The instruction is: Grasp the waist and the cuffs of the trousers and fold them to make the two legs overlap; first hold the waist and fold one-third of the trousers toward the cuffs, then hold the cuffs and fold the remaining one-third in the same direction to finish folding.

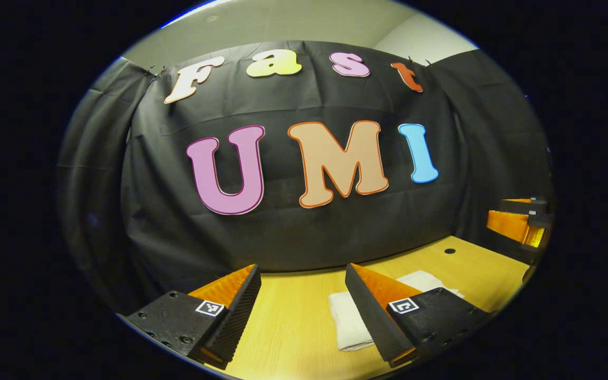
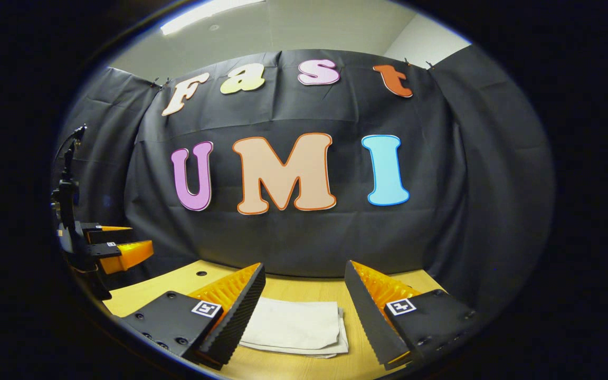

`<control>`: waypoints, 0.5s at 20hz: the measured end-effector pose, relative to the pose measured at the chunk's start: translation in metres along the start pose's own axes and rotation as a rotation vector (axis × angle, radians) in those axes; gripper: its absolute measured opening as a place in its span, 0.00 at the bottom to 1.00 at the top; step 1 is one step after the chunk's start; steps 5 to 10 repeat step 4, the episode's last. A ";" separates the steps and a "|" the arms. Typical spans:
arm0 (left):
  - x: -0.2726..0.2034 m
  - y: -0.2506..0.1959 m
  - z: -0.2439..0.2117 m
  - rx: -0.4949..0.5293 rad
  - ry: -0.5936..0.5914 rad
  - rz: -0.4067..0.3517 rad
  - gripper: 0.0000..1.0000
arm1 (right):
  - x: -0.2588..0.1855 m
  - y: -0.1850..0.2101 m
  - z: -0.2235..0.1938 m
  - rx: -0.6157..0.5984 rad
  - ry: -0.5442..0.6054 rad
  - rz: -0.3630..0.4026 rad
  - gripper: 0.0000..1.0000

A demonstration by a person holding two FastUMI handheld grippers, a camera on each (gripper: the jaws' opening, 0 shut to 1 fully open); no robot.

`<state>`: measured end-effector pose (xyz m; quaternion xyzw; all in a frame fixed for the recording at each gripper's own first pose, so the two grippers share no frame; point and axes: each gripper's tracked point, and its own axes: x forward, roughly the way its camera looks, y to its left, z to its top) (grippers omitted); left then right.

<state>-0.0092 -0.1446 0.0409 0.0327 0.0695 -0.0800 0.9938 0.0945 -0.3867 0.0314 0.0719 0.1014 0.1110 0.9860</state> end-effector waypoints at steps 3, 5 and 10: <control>0.003 0.002 0.004 -0.002 -0.024 0.000 1.00 | -0.002 -0.002 0.002 0.001 0.001 -0.008 0.98; 0.004 0.002 0.005 -0.006 -0.026 0.000 0.96 | -0.002 -0.001 0.002 0.001 -0.001 -0.007 0.98; 0.004 0.002 0.005 -0.006 -0.026 0.000 0.96 | -0.002 -0.001 0.002 0.001 -0.001 -0.007 0.98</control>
